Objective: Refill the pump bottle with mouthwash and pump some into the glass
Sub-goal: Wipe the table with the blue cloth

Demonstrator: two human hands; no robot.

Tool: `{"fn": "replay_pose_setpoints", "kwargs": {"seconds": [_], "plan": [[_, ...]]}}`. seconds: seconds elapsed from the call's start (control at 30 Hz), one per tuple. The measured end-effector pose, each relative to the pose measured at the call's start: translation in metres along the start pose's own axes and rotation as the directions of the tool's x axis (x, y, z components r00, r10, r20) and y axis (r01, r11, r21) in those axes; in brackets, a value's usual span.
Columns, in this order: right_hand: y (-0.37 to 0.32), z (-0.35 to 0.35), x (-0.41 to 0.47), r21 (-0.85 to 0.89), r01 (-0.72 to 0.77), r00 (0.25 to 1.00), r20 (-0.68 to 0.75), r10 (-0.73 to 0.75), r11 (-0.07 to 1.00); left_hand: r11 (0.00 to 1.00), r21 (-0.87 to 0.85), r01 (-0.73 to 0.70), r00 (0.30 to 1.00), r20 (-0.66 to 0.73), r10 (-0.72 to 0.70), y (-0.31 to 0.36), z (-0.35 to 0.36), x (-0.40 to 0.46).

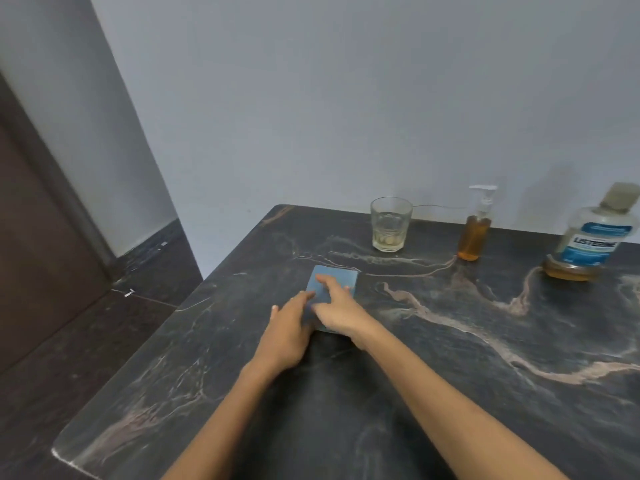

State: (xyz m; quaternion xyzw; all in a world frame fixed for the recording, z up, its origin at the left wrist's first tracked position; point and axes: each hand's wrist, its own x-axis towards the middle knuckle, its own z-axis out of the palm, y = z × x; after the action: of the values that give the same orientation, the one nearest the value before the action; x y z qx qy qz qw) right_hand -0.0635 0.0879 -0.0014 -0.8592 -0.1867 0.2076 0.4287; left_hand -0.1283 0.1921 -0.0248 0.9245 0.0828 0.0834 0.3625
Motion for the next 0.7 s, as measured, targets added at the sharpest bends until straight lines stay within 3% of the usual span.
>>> {"fn": "replay_pose_setpoints", "kwargs": {"seconds": [0.1,0.23,0.4,0.53,0.7], "plan": [[0.016,-0.01,0.002,-0.173,0.287,0.952,0.158,-0.261,0.942,0.998,0.046,0.053,0.998,0.013,-0.054,-0.029,-0.022,0.007],[0.033,-0.017,0.016,-0.298,0.432,0.898,0.223,-0.379,0.851,0.991,0.135,0.017,1.0,-0.007,-0.017,-0.041,-0.02,0.019],[0.02,-0.019,0.062,-0.353,0.457,0.888,0.236,-0.395,0.816,0.956,0.291,0.04,0.998,-0.067,-0.021,-0.047,-0.013,0.053],[0.011,-0.021,0.102,-0.396,0.44,0.898,0.218,-0.383,0.806,0.953,0.291,0.085,0.996,-0.061,-0.07,-0.052,-0.019,0.091],[0.016,-0.024,0.139,-0.573,0.375,0.92,0.135,-0.368,0.728,0.959,0.258,0.117,0.992,-0.065,-0.104,-0.054,-0.02,0.137]]}}
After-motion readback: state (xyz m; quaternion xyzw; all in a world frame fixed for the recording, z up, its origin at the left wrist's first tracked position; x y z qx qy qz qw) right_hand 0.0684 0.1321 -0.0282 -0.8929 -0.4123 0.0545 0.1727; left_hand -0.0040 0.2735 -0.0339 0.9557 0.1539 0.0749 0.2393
